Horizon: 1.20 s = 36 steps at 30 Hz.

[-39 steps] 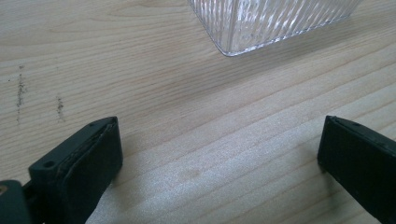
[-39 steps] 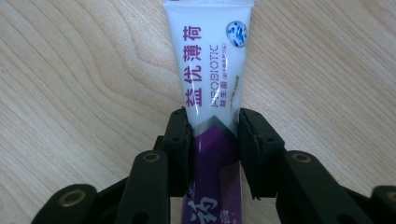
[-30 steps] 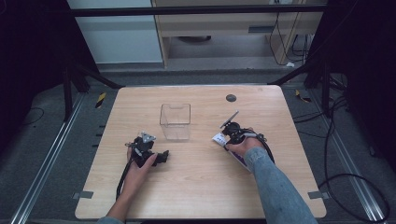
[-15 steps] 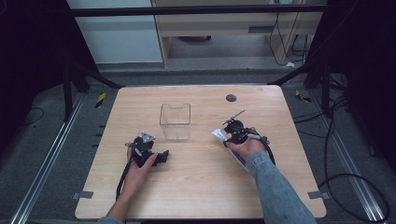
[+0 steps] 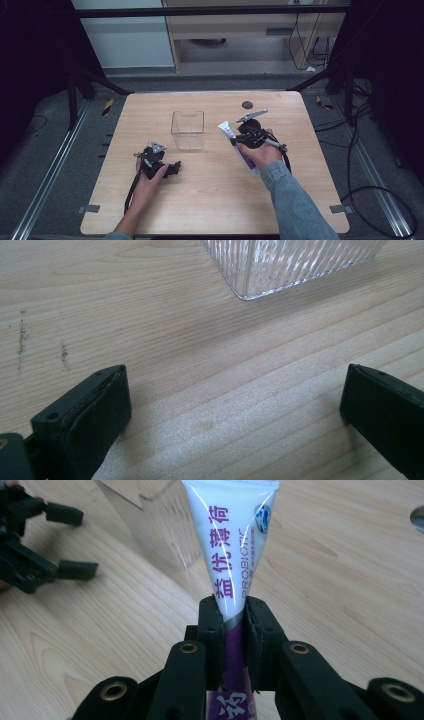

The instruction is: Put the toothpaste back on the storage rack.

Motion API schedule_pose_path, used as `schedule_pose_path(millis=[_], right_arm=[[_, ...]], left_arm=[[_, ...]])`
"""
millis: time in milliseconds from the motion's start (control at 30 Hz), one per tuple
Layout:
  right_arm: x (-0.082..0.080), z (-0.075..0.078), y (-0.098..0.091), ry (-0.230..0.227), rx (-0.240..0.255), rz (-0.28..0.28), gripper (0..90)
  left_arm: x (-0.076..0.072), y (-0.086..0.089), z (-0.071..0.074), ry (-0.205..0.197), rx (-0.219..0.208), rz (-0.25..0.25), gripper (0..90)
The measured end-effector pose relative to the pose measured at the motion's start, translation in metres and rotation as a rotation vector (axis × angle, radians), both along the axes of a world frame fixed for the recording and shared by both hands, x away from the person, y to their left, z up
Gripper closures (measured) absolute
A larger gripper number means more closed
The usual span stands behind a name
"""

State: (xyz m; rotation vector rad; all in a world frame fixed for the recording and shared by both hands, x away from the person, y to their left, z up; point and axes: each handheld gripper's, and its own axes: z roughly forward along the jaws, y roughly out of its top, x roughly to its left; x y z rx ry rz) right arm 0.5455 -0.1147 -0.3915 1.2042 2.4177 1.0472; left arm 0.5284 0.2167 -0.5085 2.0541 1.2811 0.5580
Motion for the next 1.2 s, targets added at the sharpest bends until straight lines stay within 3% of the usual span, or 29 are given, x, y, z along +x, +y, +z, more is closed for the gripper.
schedule_pose_path(millis=[200,400,567,867,1000,1200], right_arm=[[0.000,0.013,0.014,-0.066,0.033,0.006,79.1],[-0.001,0.027,0.029,-0.126,0.106,0.014,79.2],[0.000,0.038,0.043,-0.165,0.124,0.027,79.2],[0.007,0.061,0.062,-0.200,0.195,0.033,79.2],[0.012,0.069,0.071,-0.225,0.188,0.035,79.2],[0.019,0.082,0.087,-0.253,0.219,0.044,79.2]], left_arm=[[0.000,0.000,0.000,0.000,0.000,0.000,0.0],[0.000,0.000,0.000,0.000,0.000,0.000,0.0],[0.000,0.000,0.000,-0.001,-0.001,0.001,0.0],[0.000,0.000,0.000,-0.002,-0.001,0.000,0.0],[0.000,0.000,0.000,-0.003,-0.003,0.001,0.0],[0.000,0.000,0.000,-0.004,-0.002,0.001,0.0]])
